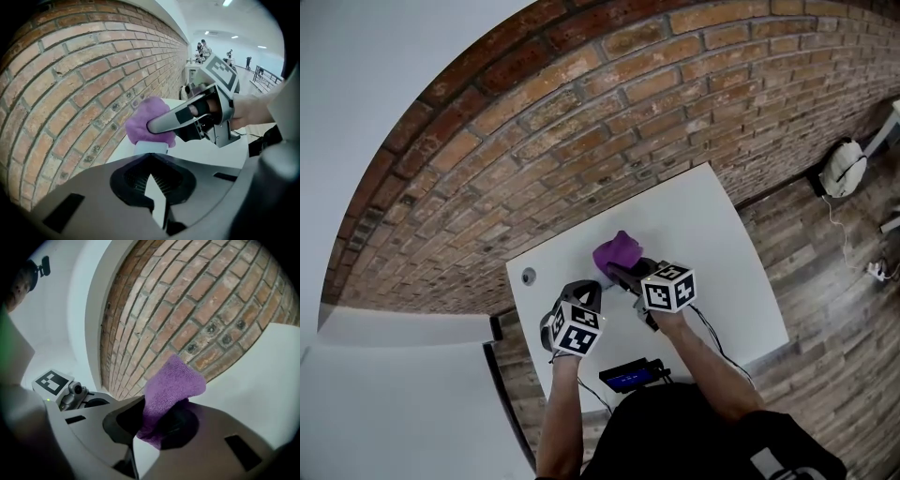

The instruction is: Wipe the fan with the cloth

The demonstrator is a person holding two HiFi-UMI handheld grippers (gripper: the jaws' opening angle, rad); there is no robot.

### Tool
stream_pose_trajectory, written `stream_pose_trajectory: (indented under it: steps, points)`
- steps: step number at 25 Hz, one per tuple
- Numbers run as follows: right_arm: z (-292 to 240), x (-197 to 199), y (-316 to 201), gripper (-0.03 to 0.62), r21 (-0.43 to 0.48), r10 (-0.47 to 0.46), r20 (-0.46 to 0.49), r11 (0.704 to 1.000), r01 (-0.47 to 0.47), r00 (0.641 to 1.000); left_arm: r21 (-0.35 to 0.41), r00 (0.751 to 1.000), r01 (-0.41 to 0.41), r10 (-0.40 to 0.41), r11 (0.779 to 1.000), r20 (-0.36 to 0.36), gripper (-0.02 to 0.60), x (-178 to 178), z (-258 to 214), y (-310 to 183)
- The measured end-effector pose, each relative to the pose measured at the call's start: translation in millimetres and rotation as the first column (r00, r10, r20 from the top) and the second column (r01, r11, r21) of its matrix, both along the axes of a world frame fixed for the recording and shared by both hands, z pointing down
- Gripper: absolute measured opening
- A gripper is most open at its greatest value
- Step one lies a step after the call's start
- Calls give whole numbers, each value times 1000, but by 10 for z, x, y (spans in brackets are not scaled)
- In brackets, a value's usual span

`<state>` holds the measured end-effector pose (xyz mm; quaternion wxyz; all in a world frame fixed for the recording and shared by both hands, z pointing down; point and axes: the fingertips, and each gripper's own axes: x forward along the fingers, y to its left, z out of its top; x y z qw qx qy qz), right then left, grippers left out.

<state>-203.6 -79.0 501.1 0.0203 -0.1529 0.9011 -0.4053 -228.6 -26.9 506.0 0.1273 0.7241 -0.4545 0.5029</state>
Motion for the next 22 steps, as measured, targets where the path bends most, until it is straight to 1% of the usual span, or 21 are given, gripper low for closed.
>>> stream_pose_trajectory:
  steps: [2,3,6,7,8,10,12,13,15,17,19,21,22]
  points:
    - [139,54,-35,78,-47,22,2,999,-22,1000,-1,1000,1,-1,1000,-2,6,-2,0,-2]
    - [231,77,-47,78,-69,23,-15,997,-24,1000,-1,1000,5,-5,1000,-7,6,-6,0,-2]
    - [508,158,-55,78,-126,3,-119,992,-18,993,3,999,13,-13,1000,-30,6,-7,-3,-3]
    - [503,188,-62,78,-131,7,-127,991,-23,992,6,999,10,-10,1000,-37,6,1,-5,-8]
    - [417,208,-73,78,-124,17,-107,992,-31,994,9,999,5,-5,1000,-42,6,7,-5,-14]
    - [74,190,-80,78,-73,27,-15,997,-29,1000,8,999,5,-4,1000,-42,6,5,-6,-17]
    - [-260,79,-5,78,8,-14,60,1000,14,998,1,999,13,-13,1000,-42,6,-9,1,-9]
    - [-341,2,62,78,46,-46,67,998,43,997,0,999,16,-16,1000,-44,6,-15,2,-6]
    - [-314,-117,173,78,95,-80,34,992,77,996,5,999,18,-18,1000,-50,6,-13,-5,-7]
    - [-227,-112,175,78,101,-51,28,994,48,998,6,999,15,-15,1000,-51,6,-3,-7,-11]
    - [-162,-49,111,77,85,-1,39,996,-2,999,1,999,16,-16,1000,-47,6,-6,-2,-15]
    - [-83,1,51,78,37,40,63,998,-42,997,6,999,12,-11,1000,-44,6,-10,-9,-25]
    - [-29,22,23,78,-4,60,81,998,-60,995,7,999,12,-11,1000,-43,6,-15,-10,-23]
